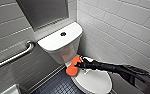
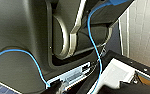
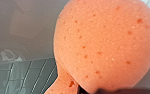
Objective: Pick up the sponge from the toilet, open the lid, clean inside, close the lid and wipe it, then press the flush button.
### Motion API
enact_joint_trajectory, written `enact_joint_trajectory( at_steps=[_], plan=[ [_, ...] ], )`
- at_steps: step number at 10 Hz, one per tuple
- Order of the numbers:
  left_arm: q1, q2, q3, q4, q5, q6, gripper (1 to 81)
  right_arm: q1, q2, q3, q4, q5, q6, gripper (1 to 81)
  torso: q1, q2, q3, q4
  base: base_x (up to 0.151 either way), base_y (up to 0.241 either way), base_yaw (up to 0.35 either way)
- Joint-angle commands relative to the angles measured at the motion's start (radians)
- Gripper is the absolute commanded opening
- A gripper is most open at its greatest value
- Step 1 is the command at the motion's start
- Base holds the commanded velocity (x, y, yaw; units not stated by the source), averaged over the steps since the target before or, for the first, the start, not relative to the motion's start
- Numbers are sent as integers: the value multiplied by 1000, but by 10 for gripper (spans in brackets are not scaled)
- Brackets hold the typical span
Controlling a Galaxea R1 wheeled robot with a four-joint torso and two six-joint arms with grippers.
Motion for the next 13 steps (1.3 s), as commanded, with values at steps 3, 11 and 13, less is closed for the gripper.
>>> enact_joint_trajectory(
  at_steps=[3, 11, 13],
  plan=[
    [39, -10, 25, -10, 40, 6, 811, -19, 11, -63, -15, 50, 5, 10, 0, 0, 0, 0, 0, 0, 0],
    [40, -7, 26, 2, 40, 6, 811, -215, -388, 291, -15, 50, 17, 10, 0, 0, 0, 0, 0, 0, 0],
    [40, -10, 26, 7, 38, 8, 811, -285, -517, 397, -15, 81, 17, 10, 0, 0, 0, 0, 0, 0, 0]
  ],
)
